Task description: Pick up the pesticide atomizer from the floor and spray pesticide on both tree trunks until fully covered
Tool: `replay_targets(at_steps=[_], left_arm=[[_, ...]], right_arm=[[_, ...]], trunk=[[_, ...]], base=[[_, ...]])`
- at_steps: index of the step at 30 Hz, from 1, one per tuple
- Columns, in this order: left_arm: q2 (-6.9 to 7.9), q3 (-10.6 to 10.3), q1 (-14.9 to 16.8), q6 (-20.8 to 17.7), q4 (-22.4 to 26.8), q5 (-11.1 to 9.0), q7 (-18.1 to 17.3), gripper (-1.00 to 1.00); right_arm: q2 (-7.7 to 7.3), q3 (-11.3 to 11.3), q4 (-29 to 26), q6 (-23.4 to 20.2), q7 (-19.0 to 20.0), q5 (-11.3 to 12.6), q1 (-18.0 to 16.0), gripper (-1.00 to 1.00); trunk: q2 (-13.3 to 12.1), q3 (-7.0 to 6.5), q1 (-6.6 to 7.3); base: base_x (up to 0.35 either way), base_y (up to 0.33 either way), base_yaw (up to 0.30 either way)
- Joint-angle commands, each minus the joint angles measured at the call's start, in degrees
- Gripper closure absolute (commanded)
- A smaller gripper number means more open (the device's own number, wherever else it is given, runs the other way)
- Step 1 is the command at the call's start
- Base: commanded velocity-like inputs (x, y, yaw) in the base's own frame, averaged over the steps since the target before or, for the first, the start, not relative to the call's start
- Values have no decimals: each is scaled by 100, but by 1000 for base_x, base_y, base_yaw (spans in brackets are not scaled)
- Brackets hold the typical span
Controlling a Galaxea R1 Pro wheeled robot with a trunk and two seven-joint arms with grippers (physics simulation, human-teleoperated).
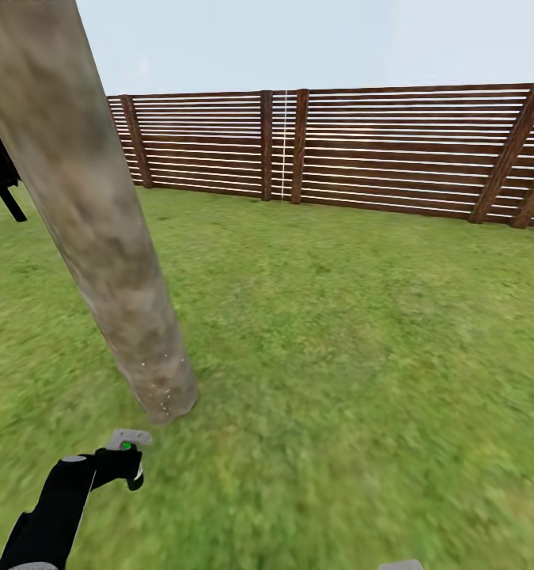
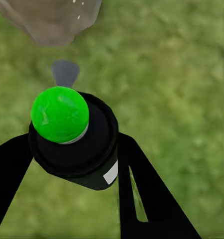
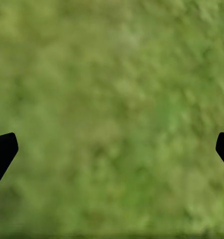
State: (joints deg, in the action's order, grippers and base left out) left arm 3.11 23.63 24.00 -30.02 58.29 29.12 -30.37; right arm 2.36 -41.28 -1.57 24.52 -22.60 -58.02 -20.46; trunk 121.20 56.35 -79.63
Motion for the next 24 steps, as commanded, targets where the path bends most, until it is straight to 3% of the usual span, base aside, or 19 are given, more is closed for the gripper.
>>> replay_targets(at_steps=[1,3,5,6,8,10,15,19,22,23,24], left_arm=[[-37,14,9,-24,4,56,-52,100],[-137,-160,29,-249,0,75,-38,100],[-88,-298,40,-524,22,88,-32,100],[23,-291,42,-574,58,91,-31,100],[453,-233,43,-642,40,65,-40,100],[638,-240,43,-672,46,34,-46,100],[356,-287,103,-667,121,35,-43,100],[333,-289,434,-691,172,25,-48,100],[355,-290,912,-1216,179,27,-70,100],[426,-272,1103,-1323,177,50,-78,100],[404,-288,1176,-1357,175,69,-77,100]], right_arm=[[1,-46,1,9,-25,-60,-2,-100],[1,-46,2,9,-25,-60,-2,-100],[1,-46,2,9,-25,-60,-2,-100],[3,-46,2,10,-25,-60,-2,-100],[1,-48,-13,33,-25,-59,-2,-100],[-9,-80,-187,61,-22,-50,-2,-100],[11,-33,-446,221,0,-66,-2,-100],[26,-29,-442,266,0,-72,-2,-100],[6,-58,-451,269,-7,-55,-2,-100],[2,-56,-457,272,-7,-52,-2,-100],[2,-56,-458,272,-7,-52,-2,-100]], trunk=[[2,5,1],[2,5,1],[2,5,1],[2,5,1],[2,5,1],[2,5,1],[2,5,1],[2,5,1],[2,5,1],[2,5,1],[2,5,1]], base=[[-18,0,0],[-7,0,0],[-1,0,0],[0,0,0],[0,0,0],[0,0,0],[-50,0,0],[-160,0,0],[-9,0,0],[-1,0,17],[0,0,182]])
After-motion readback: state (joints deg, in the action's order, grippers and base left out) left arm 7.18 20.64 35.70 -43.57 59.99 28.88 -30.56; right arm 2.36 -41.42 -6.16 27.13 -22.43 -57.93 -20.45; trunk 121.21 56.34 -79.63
